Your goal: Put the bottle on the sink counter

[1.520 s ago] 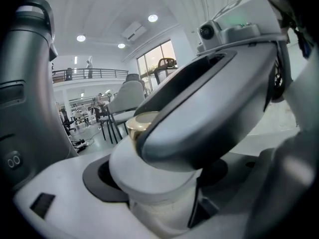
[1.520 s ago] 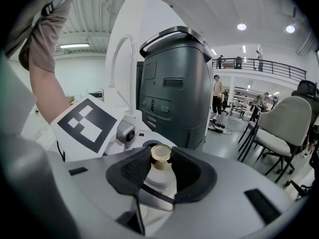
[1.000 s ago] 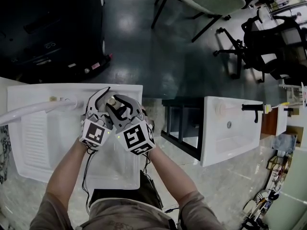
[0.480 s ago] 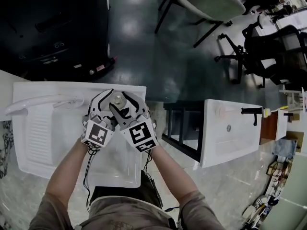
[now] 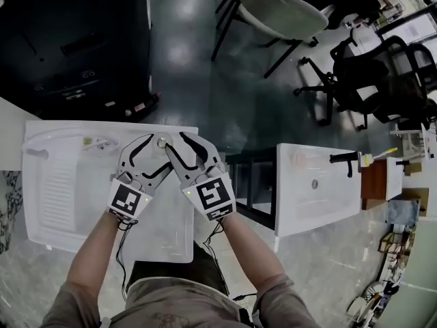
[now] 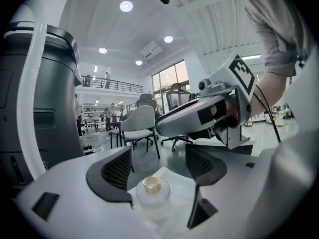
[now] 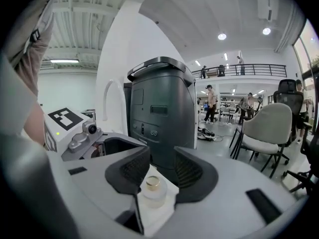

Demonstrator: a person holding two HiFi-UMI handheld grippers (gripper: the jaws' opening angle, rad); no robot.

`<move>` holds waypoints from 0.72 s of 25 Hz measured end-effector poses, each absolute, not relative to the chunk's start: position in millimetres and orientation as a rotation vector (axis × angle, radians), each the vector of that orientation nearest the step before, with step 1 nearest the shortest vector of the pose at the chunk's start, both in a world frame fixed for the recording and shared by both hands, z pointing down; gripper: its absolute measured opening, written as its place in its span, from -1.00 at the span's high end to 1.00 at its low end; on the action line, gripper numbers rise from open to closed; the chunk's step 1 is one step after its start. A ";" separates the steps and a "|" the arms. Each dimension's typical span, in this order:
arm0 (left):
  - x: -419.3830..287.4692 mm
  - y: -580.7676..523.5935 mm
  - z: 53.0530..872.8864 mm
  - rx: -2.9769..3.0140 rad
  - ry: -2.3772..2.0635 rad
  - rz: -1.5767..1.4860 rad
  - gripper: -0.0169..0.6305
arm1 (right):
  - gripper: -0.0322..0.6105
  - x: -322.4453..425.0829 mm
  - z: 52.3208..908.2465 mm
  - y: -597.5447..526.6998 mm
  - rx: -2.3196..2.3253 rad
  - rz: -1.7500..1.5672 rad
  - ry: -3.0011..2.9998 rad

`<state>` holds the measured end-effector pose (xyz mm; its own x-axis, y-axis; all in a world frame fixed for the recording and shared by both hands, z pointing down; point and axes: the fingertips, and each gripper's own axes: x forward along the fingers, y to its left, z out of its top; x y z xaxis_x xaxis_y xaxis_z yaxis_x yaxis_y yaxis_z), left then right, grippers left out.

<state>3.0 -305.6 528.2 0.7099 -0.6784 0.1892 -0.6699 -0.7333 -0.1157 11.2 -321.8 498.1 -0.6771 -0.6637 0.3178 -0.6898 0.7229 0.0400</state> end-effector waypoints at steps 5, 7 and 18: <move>-1.1 -294.1 492.6 -2.867 1.191 -0.289 -0.11 | 0.59 31.9 456.2 -308.2 1.121 0.076 -2.658; -2.8 -288.1 480.4 -2.887 1.199 -0.277 -0.10 | 0.62 37.6 439.8 -300.3 1.127 0.046 -2.672; -26.2 -248.5 394.1 -2.740 1.435 -0.173 0.64 | 0.69 68.0 366.2 -258.0 1.148 -0.044 -2.735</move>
